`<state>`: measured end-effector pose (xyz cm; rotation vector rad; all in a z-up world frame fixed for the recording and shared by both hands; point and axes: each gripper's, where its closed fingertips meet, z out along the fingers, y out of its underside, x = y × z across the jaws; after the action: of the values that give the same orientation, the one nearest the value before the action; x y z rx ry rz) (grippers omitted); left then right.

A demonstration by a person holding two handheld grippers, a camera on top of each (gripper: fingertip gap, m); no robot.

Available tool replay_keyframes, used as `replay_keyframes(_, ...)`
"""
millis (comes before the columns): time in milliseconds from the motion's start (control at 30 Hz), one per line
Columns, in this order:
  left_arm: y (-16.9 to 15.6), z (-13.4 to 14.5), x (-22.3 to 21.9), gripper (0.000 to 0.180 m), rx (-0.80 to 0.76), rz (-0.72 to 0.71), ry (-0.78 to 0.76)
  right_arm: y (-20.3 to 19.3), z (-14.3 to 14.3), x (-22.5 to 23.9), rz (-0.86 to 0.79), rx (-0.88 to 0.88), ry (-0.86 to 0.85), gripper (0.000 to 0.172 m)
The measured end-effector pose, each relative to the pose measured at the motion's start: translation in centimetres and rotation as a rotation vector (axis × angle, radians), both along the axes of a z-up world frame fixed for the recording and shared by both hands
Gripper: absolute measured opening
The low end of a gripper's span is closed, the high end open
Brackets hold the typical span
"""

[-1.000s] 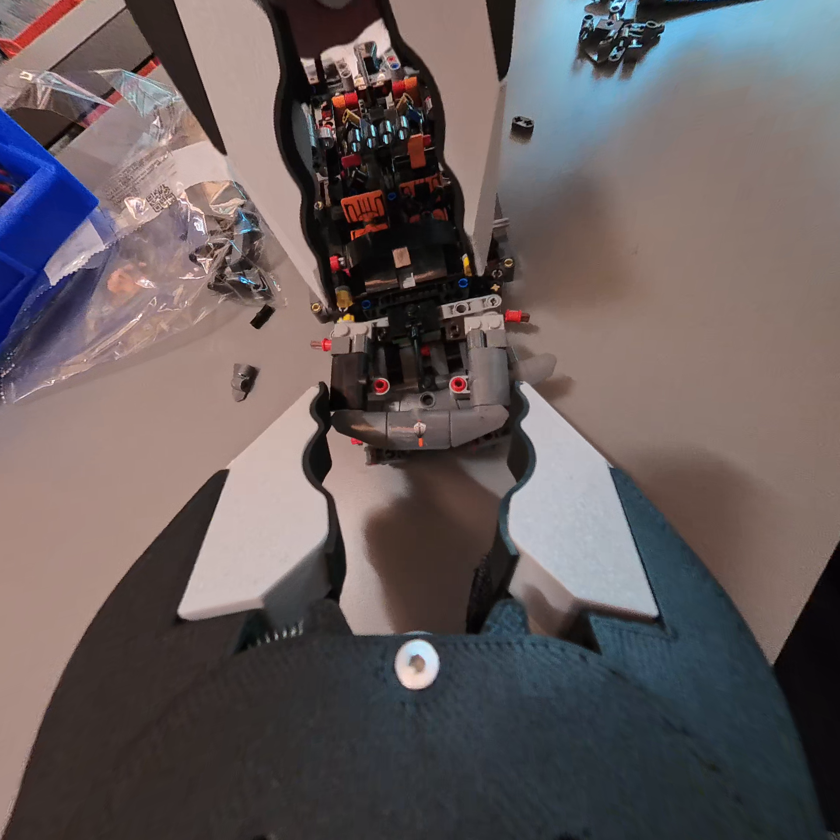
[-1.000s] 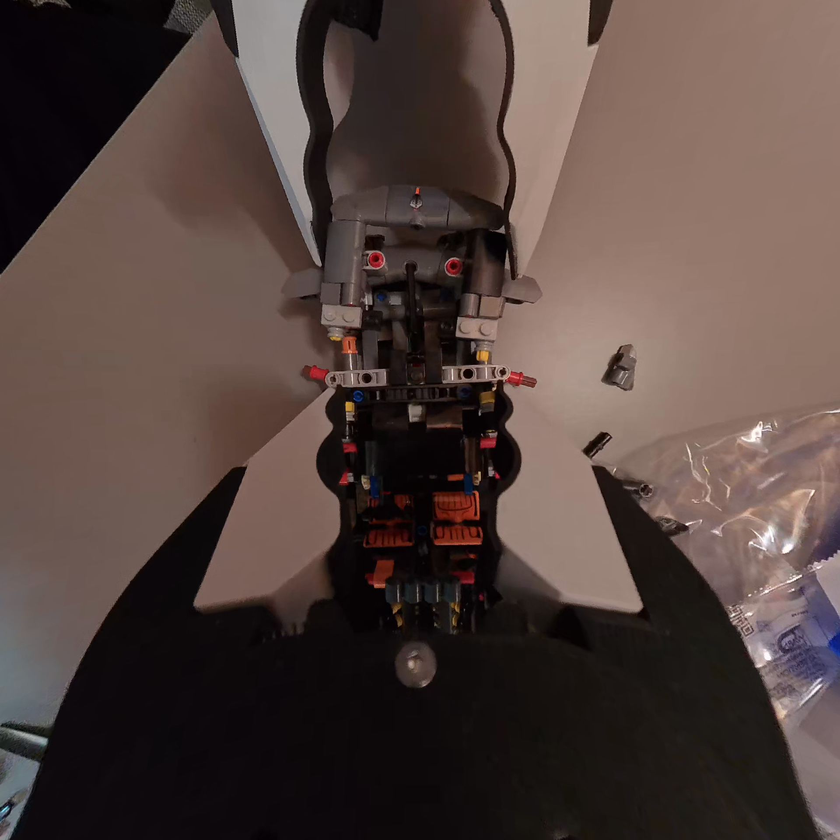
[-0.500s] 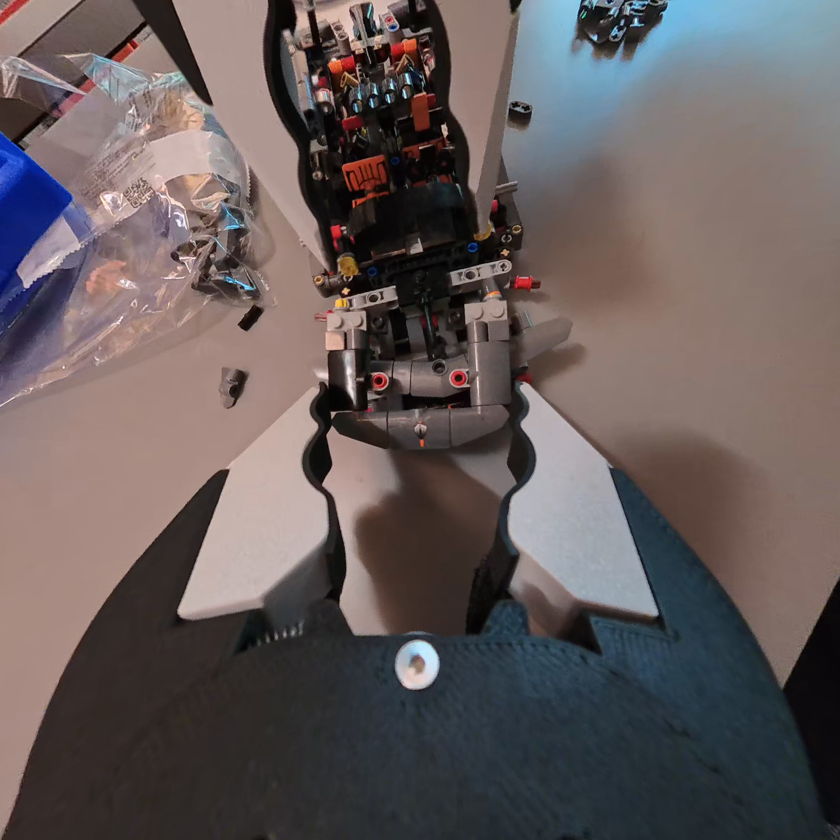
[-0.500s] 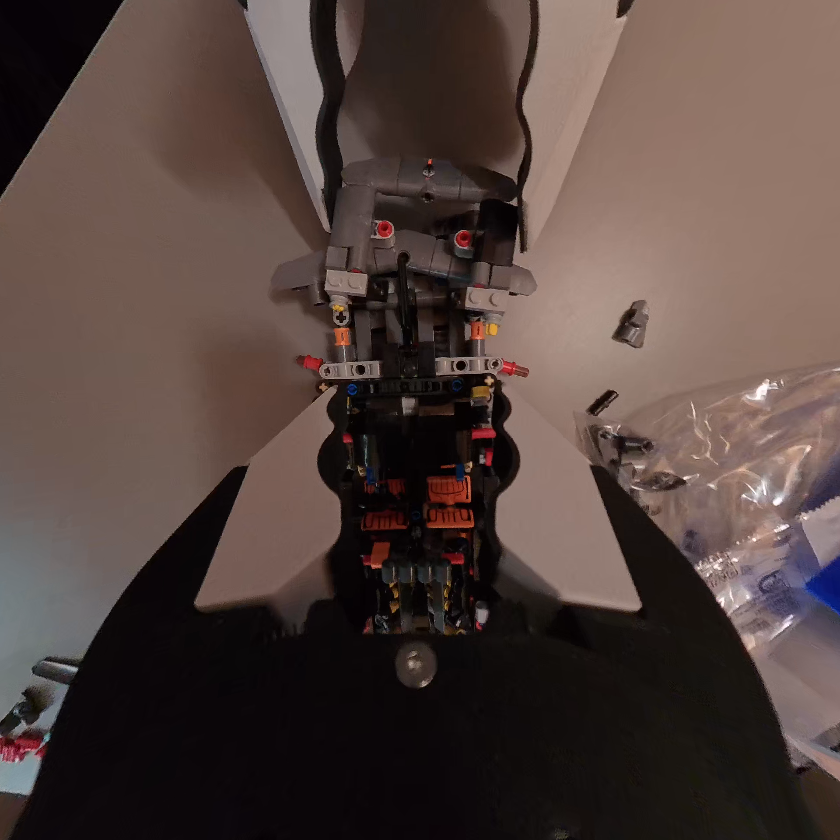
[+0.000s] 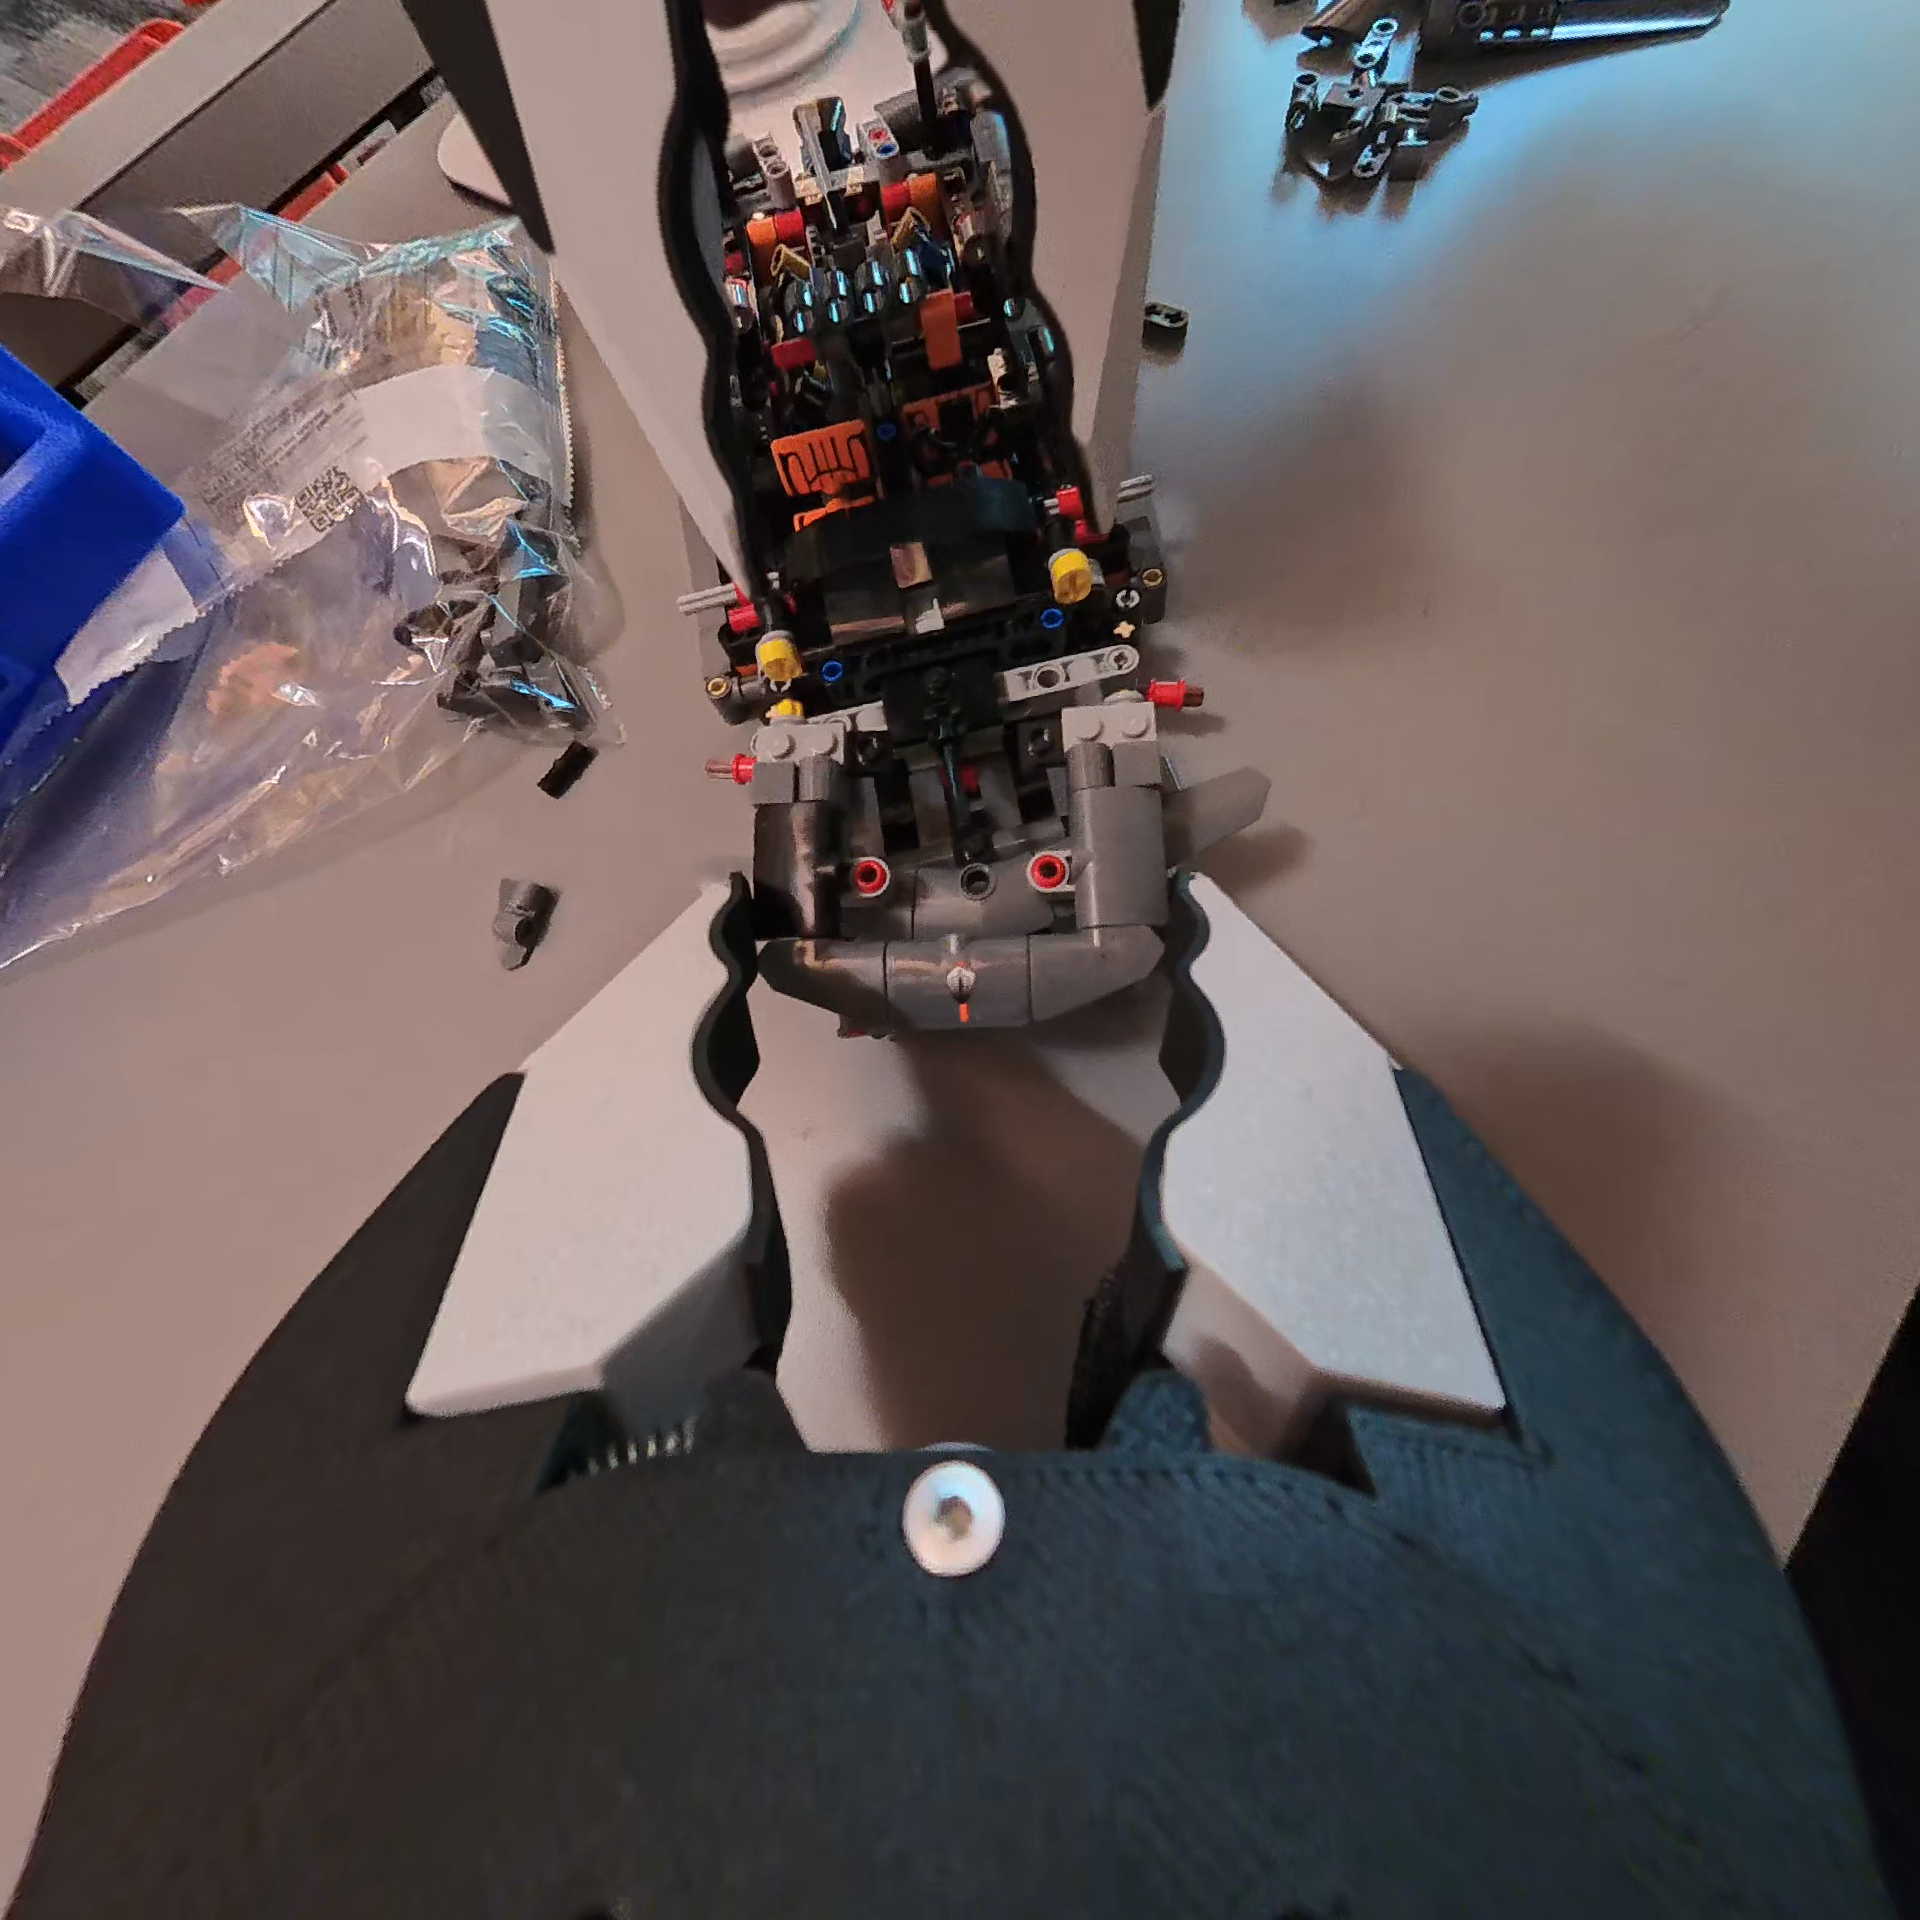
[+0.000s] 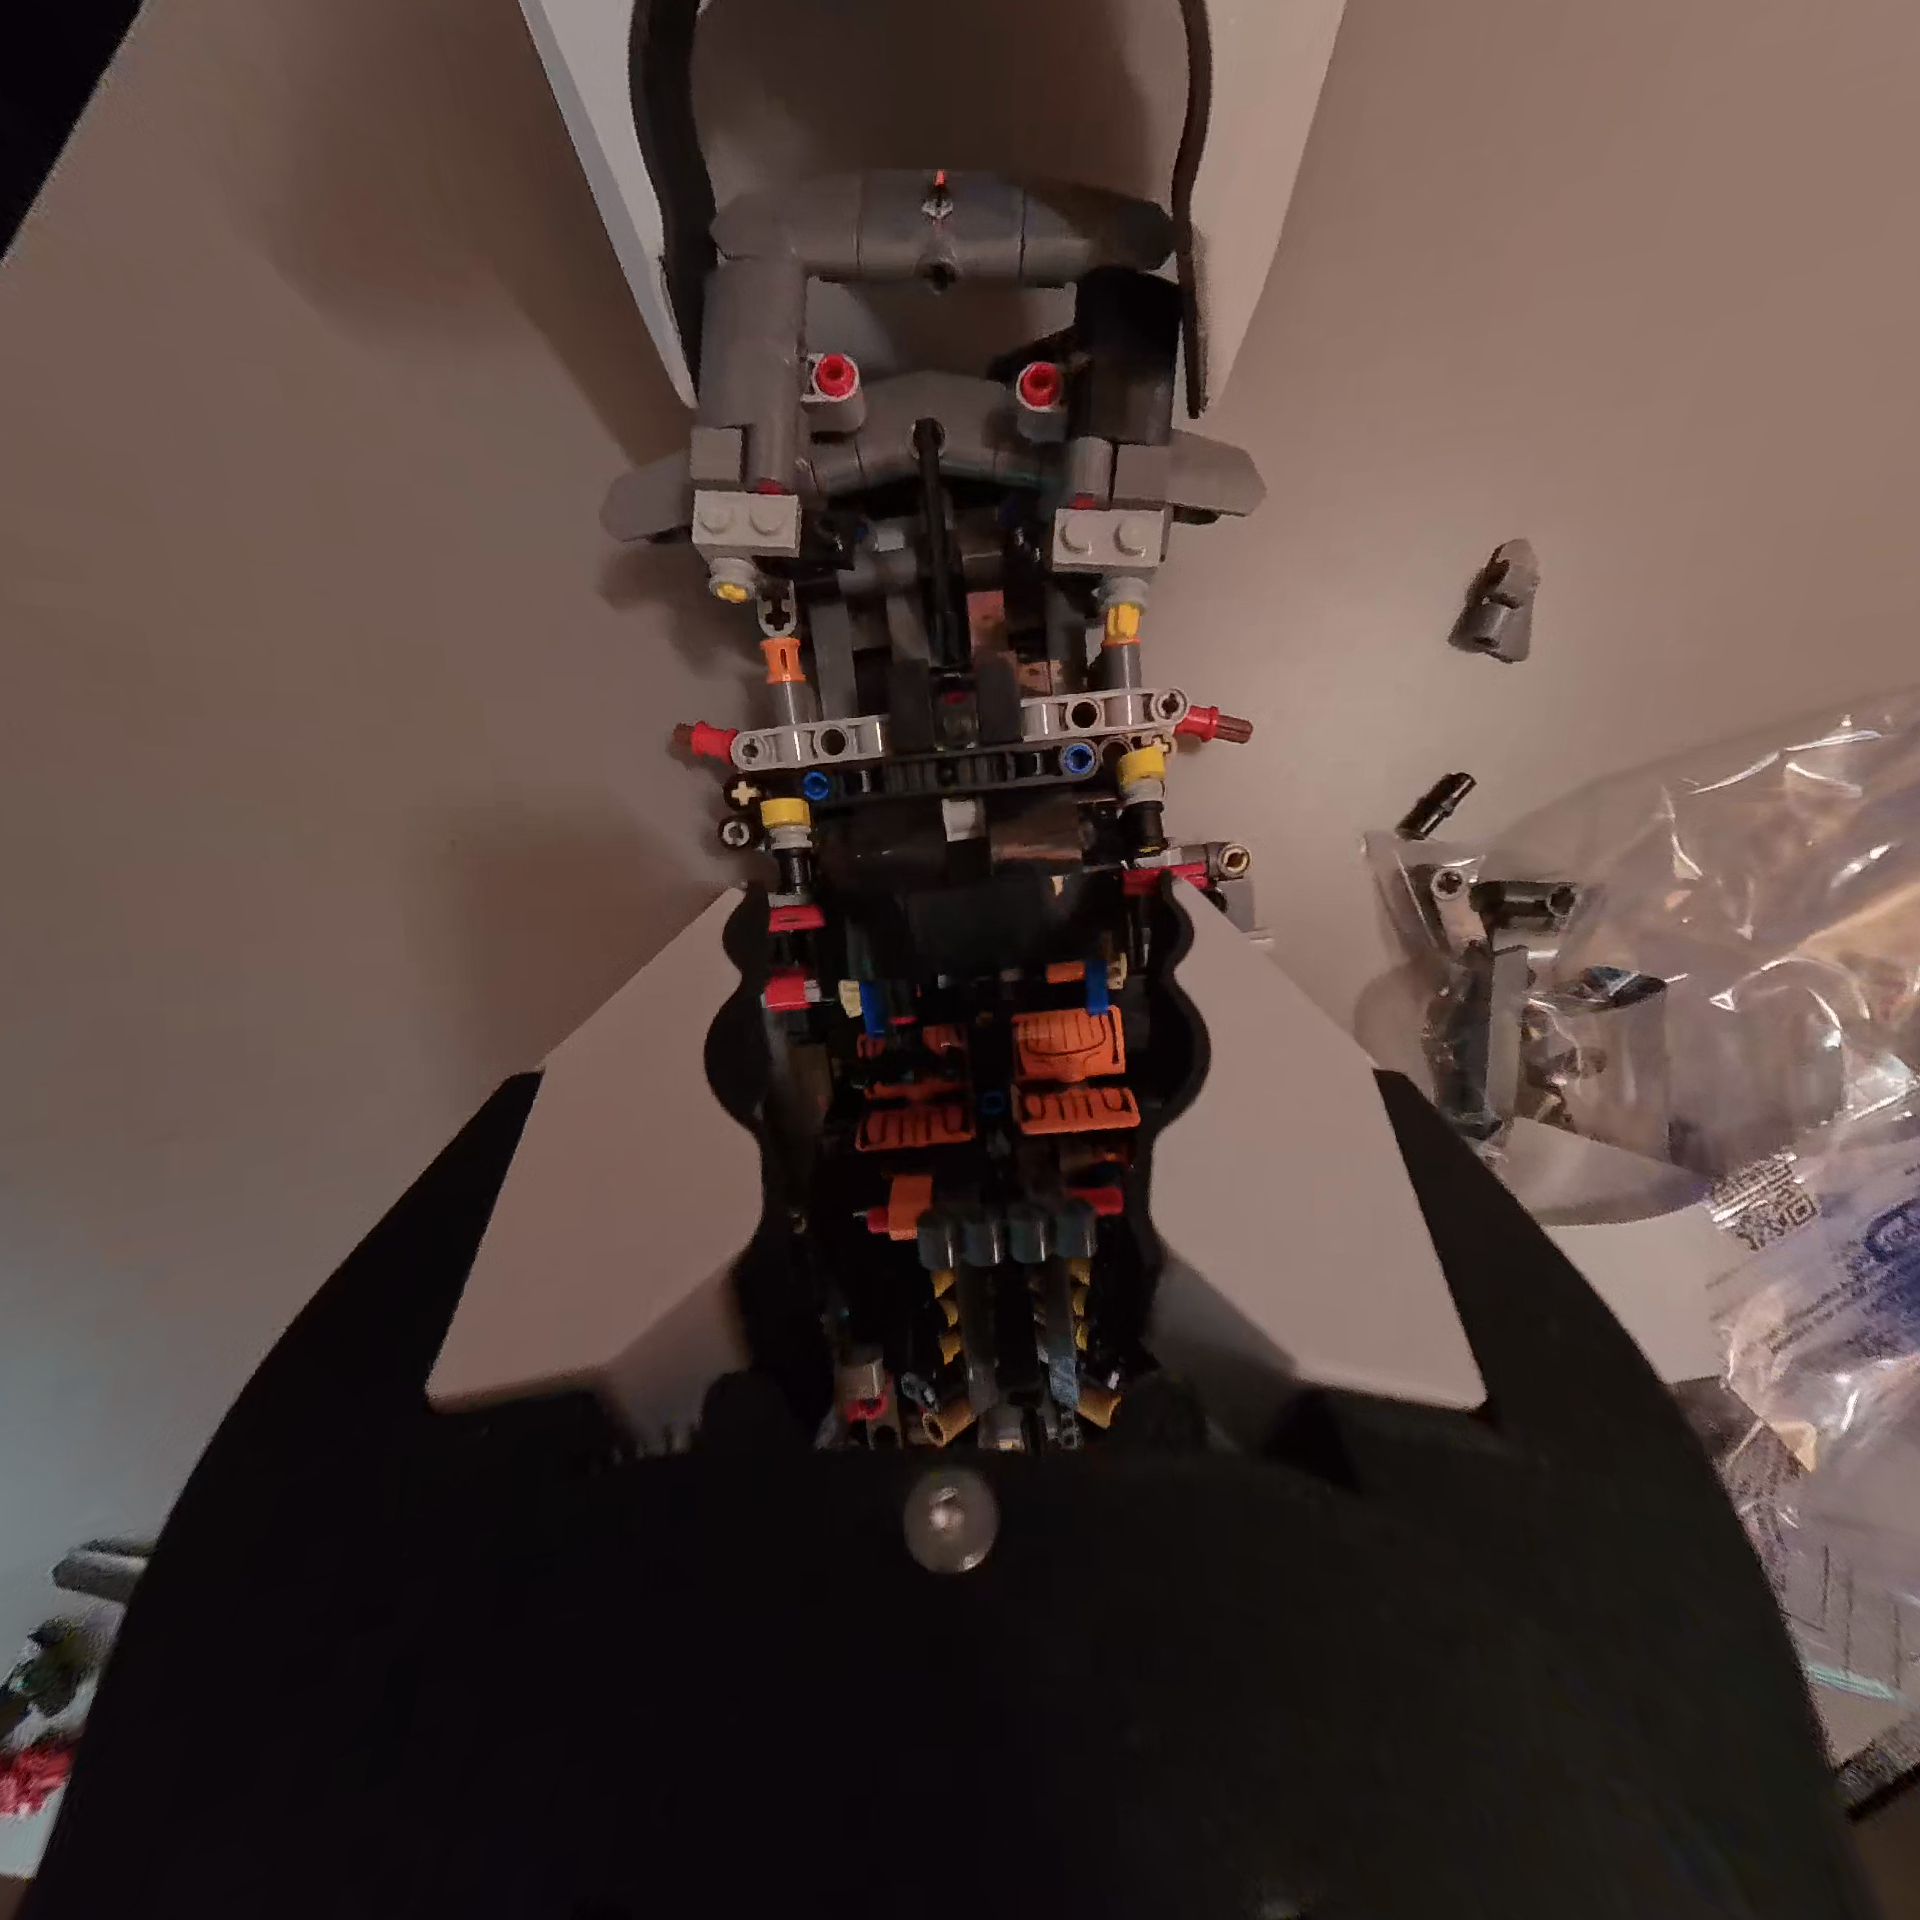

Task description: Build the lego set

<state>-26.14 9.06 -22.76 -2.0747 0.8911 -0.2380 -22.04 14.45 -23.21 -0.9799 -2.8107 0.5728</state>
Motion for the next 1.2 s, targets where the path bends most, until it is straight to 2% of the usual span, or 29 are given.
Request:
replay_keyframes(100,-0.1,0.1,0.0,0.077,0.000,0.001,-0.004,-0.2,0.1,0.1,0.004,-0.017,0.010,0.063)
replay_keyframes(400,-1.9,0.8,0.9,0.077,0.001,-0.046,-0.040,-2.5,0.1,2.2,0.096,-0.026,0.004,0.063)
replay_keyframes(600,-4.3,2.1,2.9,0.077,0.009,-0.116,-0.096,-5.5,0.0,5.7,0.201,-0.032,-0.009,0.063)
replay_keyframes(767,-5.1,2.3,3.5,0.077,0.018,-0.141,-0.091,-6.6,0.2,9.0,0.200,-0.022,-0.031,0.063)
replay_keyframes(900,-5.1,1.7,4.5,0.077,-0.005,-0.190,-0.099,-6.4,1.9,10.0,0.012,-0.025,0.082,0.054)
replay_keyframes(1033,-5.0,0.6,5.2,0.077,-0.040,-0.241,-0.110,-5.2,3.8,11.2,-0.373,0.012,0.224,0.043)
replay_keyframes(1133,-5.4,0.1,5.5,0.077,-0.087,-0.285,-0.157,-7.1,3.7,12.7,-0.581,-0.109,0.270,0.035)
replay_keyframes(1200,-5.8,0.0,5.8,0.077,-0.119,-0.313,-0.202,-7.9,2.8,12.9,-0.700,-0.117,0.307,0.034)
